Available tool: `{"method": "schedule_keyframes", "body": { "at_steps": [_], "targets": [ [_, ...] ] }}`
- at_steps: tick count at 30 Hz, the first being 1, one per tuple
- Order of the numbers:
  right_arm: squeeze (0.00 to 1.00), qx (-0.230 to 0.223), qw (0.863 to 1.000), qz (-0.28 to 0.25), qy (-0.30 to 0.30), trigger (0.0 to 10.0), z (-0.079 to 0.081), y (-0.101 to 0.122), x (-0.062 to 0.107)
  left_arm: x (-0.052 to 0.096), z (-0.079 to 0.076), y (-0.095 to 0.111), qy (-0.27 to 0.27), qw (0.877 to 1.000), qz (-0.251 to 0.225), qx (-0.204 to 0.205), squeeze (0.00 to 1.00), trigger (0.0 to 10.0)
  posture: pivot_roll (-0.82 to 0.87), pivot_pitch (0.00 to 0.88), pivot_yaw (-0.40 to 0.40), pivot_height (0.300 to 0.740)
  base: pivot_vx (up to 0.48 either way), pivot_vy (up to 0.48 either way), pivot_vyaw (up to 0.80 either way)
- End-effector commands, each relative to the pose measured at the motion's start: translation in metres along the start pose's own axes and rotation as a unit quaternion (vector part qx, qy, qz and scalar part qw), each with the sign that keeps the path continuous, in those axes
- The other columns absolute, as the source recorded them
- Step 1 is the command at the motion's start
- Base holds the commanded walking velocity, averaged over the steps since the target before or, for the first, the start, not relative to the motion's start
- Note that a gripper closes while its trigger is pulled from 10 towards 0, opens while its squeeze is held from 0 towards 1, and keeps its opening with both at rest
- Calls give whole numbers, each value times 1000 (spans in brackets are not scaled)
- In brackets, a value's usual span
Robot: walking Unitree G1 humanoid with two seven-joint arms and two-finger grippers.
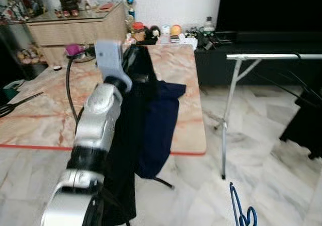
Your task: Hang hanger
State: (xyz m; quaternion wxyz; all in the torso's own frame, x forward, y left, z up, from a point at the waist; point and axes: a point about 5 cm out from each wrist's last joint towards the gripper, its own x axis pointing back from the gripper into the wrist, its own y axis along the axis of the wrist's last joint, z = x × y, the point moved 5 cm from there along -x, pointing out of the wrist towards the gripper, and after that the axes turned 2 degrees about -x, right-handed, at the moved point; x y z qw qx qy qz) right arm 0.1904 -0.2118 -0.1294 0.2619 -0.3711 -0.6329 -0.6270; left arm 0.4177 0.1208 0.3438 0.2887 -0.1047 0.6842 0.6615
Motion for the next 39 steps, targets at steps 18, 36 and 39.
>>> {"method": "schedule_keyframes", "body": {
  "at_steps": [18,36,39],
  "targets": [
    [0,0,1000,-11,18,10000,22,7,-1,-34,26,28,0,998,-29,-50,0,10000,138,12,41,740,403,0,0],
    [0,5,1000,5,20,10000,15,-11,3,90,13,-127,-67,970,230,-28,0,10000,130,2,64,740,142,0,0],
    [0,4,1000,6,18,10000,14,-12,3,114,10,-134,-87,962,249,-66,1000,10000,136,3,61,740,0,0,0]
  ]
}}
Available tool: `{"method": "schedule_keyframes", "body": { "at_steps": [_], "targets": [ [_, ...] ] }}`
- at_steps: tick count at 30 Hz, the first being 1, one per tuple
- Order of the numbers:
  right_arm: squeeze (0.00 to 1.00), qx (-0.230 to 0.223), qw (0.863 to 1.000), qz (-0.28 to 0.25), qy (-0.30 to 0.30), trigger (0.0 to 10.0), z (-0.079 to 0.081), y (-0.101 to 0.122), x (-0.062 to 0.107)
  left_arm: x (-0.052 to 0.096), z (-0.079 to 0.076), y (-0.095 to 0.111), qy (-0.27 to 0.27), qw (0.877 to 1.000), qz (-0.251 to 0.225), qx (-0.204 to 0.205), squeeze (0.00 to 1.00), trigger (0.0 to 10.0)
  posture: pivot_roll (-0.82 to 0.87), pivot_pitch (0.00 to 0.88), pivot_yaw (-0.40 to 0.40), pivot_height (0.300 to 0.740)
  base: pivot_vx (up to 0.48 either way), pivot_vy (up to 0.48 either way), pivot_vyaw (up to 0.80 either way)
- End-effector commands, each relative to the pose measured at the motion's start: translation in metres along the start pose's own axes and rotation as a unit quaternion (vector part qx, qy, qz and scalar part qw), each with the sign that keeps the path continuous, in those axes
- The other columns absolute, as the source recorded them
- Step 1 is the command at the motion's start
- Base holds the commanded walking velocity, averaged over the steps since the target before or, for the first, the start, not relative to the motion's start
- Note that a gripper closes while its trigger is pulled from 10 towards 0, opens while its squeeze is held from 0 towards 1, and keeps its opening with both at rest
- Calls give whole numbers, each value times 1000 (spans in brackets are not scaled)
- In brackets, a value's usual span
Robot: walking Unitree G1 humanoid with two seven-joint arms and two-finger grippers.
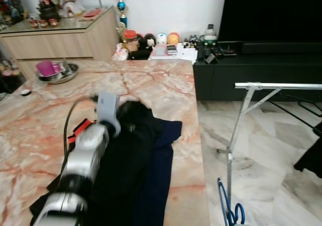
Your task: Hang hanger
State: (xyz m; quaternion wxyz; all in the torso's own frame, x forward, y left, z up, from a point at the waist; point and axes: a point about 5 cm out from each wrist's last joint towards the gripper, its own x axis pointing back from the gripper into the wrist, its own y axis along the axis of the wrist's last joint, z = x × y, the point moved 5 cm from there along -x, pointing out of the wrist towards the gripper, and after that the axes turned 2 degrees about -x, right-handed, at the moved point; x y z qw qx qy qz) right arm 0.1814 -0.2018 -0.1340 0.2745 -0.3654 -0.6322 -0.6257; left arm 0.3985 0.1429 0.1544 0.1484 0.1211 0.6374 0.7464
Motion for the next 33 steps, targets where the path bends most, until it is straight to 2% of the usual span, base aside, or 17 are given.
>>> {"method": "schedule_keyframes", "body": {
  "at_steps": [1,2,3,5,6,7,8,10,11,14,15,17,18,20,21,24,33],
  "targets": [
    [0,-3,1000,1,7,10000,5,-2,0,2,3,13,-3,999,-12,-35,1000,10000,136,3,61,740,0,0,0],
    [0,-2,1000,4,6,10000,5,-3,1,23,-1,-2,-9,999,7,-47,1000,10000,138,3,62,740,0,0,0],
    [0,-1,1000,6,5,10000,5,-4,1,31,-3,-7,-12,998,13,-53,1000,10000,137,7,66,740,0,0,0],
    [0,-1,1000,6,5,10000,5,-4,1,31,-3,-7,-12,998,13,-53,1000,10000,137,7,66,740,0,0,0],
    [0,-1,1000,6,5,10000,5,-5,1,48,-3,-13,-9,999,19,-46,1000,10000,137,5,68,740,0,0,0],
    [0,-1,1000,6,5,10000,5,-5,1,48,-3,-13,-9,999,19,-46,1000,10000,137,5,68,740,0,0,0],
    [0,-1,1000,6,6,10000,5,-6,1,64,-3,-14,-3,999,21,-32,1000,10000,139,1,70,740,0,0,0],
    [0,1,1000,6,7,10000,5,-6,1,79,5,-4,22,999,4,-25,1000,10000,145,0,66,740,0,0,0],
    [0,1,1000,6,7,10000,5,-6,1,79,5,-4,22,999,4,-25,1000,10000,145,0,66,740,0,0,0],
    [0,2,1000,6,8,10000,6,-5,1,82,21,9,68,997,-21,-10,1000,10000,152,4,65,740,0,0,0],
    [0,3,1000,6,8,10000,5,-5,1,82,29,16,91,995,-37,2,0,10000,156,13,61,740,0,0,0],
    [0,3,1000,5,8,10000,5,-4,1,82,39,28,131,989,-66,35,0,10000,153,21,59,740,0,0,0],
    [0,3,1000,5,8,10000,5,-4,1,79,38,29,138,987,-68,37,0,10000,150,26,58,740,0,0,0],
    [0,2,1000,5,8,10000,5,-3,1,78,34,30,134,988,-68,34,0,10000,147,29,58,740,0,0,0],
    [0,-1,1000,3,6,10000,4,-2,0,75,24,31,123,989,-73,34,0,10000,136,36,59,740,0,0,0],
    [0,-7,1000,1,1,10000,2,0,0,75,17,33,121,989,-72,37,0,10000,134,39,58,740,0,-320,0],
    [0,-22,1000,-6,-4,10000,0,6,-1,77,22,35,133,988,-72,40,0,10000,140,51,52,740,0,-480,0]
  ]
}}
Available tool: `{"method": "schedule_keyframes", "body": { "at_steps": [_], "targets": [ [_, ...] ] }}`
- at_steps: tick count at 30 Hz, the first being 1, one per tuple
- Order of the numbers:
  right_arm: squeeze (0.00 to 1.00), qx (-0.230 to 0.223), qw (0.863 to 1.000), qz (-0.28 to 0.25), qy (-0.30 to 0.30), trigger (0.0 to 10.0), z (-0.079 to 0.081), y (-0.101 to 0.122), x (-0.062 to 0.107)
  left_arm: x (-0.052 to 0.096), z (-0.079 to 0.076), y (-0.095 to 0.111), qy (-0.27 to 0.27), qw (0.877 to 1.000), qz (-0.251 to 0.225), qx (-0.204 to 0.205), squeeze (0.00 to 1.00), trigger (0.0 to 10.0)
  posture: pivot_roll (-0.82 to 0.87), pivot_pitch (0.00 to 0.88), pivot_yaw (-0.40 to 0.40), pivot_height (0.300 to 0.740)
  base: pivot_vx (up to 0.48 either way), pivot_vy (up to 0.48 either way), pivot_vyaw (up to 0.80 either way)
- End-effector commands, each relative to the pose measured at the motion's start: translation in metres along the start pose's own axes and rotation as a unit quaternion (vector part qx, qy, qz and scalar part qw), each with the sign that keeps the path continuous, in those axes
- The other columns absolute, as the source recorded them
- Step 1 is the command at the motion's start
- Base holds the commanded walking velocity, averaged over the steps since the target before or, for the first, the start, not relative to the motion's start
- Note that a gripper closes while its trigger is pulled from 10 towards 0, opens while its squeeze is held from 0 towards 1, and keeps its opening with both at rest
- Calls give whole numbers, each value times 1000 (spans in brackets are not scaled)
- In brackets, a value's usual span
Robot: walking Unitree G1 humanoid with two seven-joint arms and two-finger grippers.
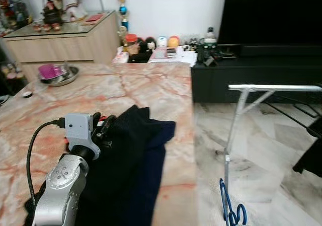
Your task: Hang hanger
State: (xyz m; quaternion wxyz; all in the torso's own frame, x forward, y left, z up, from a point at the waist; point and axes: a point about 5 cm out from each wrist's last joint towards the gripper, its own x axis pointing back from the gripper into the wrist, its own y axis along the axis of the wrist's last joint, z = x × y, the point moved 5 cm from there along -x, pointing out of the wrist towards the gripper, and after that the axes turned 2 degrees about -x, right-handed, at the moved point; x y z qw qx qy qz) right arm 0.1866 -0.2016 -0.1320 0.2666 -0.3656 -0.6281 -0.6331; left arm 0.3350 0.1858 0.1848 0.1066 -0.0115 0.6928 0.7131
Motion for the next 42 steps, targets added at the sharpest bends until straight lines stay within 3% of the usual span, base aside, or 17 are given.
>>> {"method": "schedule_keyframes", "body": {
  "at_steps": [1,11,42],
  "targets": [
    [0,-12,1000,-1,-3,10000,-1,1,0,1,1,7,3,1000,-8,-6,0,10000,139,51,52,740,0,-480,0],
    [0,-21,1000,-2,-4,10000,0,3,-1,2,0,6,3,1000,-4,-7,0,10000,135,51,47,740,0,-480,-290],
    [0,-13,1000,-2,0,10000,0,0,0,8,-12,-16,-10,1000,26,8,0,10000,113,26,48,740,0,-480,0]
  ]
}}
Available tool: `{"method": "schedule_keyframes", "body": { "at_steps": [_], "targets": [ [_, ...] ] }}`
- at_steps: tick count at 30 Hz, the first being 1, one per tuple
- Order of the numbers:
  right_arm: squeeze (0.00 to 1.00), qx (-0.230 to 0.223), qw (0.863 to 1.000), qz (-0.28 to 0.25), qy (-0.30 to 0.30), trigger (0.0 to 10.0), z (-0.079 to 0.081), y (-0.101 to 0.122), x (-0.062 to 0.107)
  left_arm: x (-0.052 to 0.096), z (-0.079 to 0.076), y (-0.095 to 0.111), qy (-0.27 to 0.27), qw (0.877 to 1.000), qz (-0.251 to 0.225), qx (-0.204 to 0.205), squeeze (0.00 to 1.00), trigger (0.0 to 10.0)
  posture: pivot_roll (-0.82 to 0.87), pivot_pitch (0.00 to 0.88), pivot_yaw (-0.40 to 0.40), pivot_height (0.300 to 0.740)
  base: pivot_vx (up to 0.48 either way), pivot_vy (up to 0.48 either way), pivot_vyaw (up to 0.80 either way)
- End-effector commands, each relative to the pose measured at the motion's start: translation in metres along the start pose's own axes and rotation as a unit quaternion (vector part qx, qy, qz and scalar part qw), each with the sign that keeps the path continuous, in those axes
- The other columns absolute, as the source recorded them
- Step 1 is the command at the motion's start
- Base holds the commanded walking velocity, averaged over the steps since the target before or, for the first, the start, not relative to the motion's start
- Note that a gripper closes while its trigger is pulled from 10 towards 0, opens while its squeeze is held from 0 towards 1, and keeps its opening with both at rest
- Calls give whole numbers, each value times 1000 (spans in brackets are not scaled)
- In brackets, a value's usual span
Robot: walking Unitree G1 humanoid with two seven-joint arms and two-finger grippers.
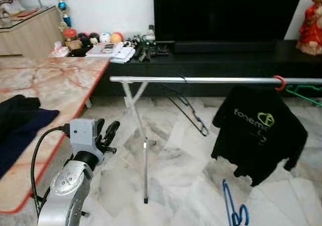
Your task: Hang hanger
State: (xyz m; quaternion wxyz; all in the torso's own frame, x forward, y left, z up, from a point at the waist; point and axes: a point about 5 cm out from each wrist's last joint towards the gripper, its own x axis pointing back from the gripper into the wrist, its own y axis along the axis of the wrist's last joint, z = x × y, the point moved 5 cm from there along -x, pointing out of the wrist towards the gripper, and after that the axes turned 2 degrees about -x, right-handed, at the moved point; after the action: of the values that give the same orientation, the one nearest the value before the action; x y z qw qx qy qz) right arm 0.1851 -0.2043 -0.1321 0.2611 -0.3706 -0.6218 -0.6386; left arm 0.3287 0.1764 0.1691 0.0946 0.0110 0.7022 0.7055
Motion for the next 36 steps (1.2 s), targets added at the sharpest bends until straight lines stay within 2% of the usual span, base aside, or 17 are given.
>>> {"method": "schedule_keyframes", "body": {
  "at_steps": [1,5,7,9,15,18,19,20,21,23,25,27,28,33,34,35,36],
  "targets": [
    [0,-1,1000,-1,3,10000,3,0,0,1,-1,-5,-4,1000,8,-10,0,10000,113,26,48,740,0,-326,0],
    [0,3,1000,0,5,10000,3,0,0,3,2,-18,-6,999,35,-11,0,10000,114,31,46,740,0,0,0],
    [0,13,1000,-2,11,10000,3,1,0,6,0,-40,-34,995,77,-43,0,10000,112,34,46,740,0,0,0],
    [0,18,1000,-4,14,10000,4,2,0,8,1,-46,-39,993,91,-61,0,10000,112,34,46,740,0,0,0],
    [0,35,999,-10,18,10000,-1,9,-1,9,-11,-72,-125,976,137,-113,0,10000,106,38,39,740,0,0,0],
    [0,77,996,-17,38,10000,2,18,-3,15,-19,-97,-184,955,181,-147,0,10000,97,42,37,740,0,0,0],
    [0,119,991,-21,54,10000,4,25,-5,18,-25,-106,-217,942,193,-169,0,10000,93,46,35,740,0,0,0],
    [0,119,991,-21,54,10000,4,25,-5,18,-25,-106,-217,942,193,-169,0,10000,93,46,35,740,0,0,0],
    [0,167,983,-29,71,10000,8,32,-5,21,-30,-113,-247,930,201,-186,0,10000,84,50,34,740,0,0,0],
    [0,187,978,-38,86,10000,11,37,-5,22,-32,-117,-261,923,207,-193,0,10000,83,51,34,740,0,0,0],
    [0,254,953,-72,149,10000,17,69,-5,25,-42,-126,-316,901,214,-205,0,10000,75,55,31,740,0,0,0],
    [0,283,940,-84,170,10000,17,82,-3,26,-50,-128,-340,896,209,-194,0,10000,68,58,30,740,0,0,0],
    [0,312,927,-90,188,10000,18,90,-2,26,-55,-129,-355,892,206,-190,0,10000,60,58,29,740,0,0,0],
    [0,432,857,-90,268,10000,19,109,10,26,-67,-135,-410,864,199,-215,0,10000,47,63,26,740,0,0,0],
    [0,455,839,-86,286,10000,20,110,13,27,-71,-136,-424,857,198,-214,0,10000,44,64,26,740,0,0,0],
    [0,487,811,-78,315,10000,21,110,18,28,-77,-137,-449,844,200,-214,0,10000,40,68,30,740,0,0,0],
    [0,487,811,-78,315,10000,21,110,18,28,-77,-137,-449,844,200,-214,0,10000,40,68,30,740,0,0,0]
  ]
}}
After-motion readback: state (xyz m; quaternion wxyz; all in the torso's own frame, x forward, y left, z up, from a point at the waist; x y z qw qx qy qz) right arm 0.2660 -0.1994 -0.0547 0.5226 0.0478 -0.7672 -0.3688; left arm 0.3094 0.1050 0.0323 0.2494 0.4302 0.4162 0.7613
